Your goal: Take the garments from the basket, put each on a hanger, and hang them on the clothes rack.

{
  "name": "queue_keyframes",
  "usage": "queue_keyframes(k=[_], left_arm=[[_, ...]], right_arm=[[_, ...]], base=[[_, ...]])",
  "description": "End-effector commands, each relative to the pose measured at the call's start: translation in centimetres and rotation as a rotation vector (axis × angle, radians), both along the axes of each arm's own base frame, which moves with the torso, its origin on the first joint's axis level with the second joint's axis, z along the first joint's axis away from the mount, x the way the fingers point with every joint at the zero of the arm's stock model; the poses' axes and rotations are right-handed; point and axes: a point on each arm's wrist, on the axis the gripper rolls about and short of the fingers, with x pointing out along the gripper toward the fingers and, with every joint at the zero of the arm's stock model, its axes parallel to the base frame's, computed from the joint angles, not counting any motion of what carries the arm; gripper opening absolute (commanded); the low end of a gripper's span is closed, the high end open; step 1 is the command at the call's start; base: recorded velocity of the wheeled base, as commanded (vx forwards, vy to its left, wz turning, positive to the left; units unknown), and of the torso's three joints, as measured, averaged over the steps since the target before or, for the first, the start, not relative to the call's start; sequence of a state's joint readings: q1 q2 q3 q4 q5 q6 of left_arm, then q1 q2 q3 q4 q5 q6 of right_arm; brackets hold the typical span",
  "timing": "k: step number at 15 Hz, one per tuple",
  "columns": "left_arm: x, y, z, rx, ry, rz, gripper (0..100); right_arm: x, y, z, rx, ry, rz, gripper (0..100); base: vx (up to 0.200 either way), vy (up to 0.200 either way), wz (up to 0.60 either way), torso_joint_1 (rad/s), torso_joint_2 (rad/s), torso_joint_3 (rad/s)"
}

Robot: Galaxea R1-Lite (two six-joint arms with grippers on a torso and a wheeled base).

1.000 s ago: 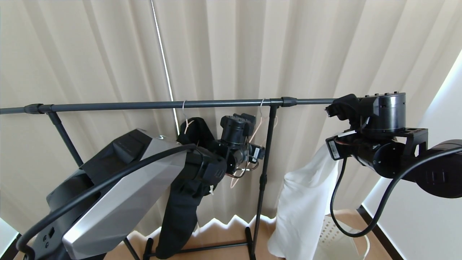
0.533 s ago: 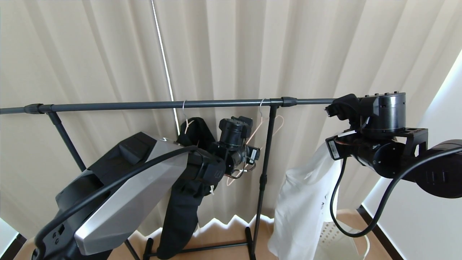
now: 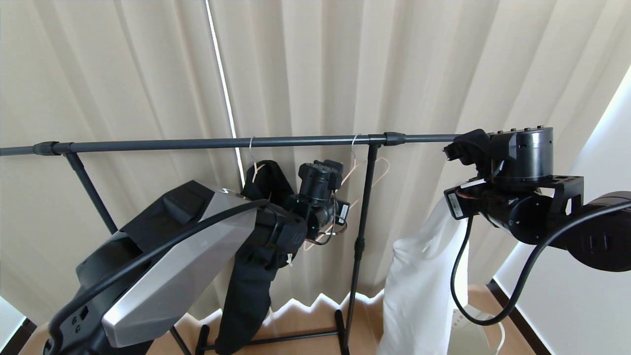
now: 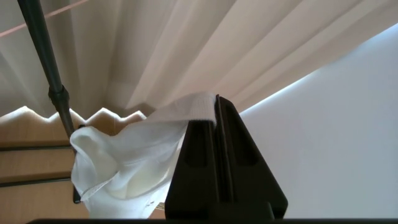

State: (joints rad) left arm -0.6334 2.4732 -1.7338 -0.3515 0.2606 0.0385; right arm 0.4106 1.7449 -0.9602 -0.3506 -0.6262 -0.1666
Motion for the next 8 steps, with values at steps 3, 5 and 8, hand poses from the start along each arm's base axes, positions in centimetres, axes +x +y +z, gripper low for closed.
queue_keyframes(k=[3, 5, 8], left_arm=[[-0.1, 0.1, 1.0, -0.014, -0.016, 0.007, 0], [-0.1, 0.2, 1.2, -0.011, -0.026, 0.029, 0], [-0.3, 0.3, 1.8, -0.012, -0.035, 0.047, 0]], right_arm=[[0.0, 0.0, 0.0, 0.000, -0.001, -0.001, 0], [0.0, 0.0, 0.0, 0.000, -0.001, -0.001, 0], [0.0, 0.0, 0.0, 0.000, -0.001, -0.001, 0]], base=[[0.000, 0.000, 0.00, 0.000, 0.00, 0.000], [0.000, 0.000, 0.00, 0.000, 0.00, 0.000], [0.000, 0.000, 0.00, 0.000, 0.00, 0.000]])
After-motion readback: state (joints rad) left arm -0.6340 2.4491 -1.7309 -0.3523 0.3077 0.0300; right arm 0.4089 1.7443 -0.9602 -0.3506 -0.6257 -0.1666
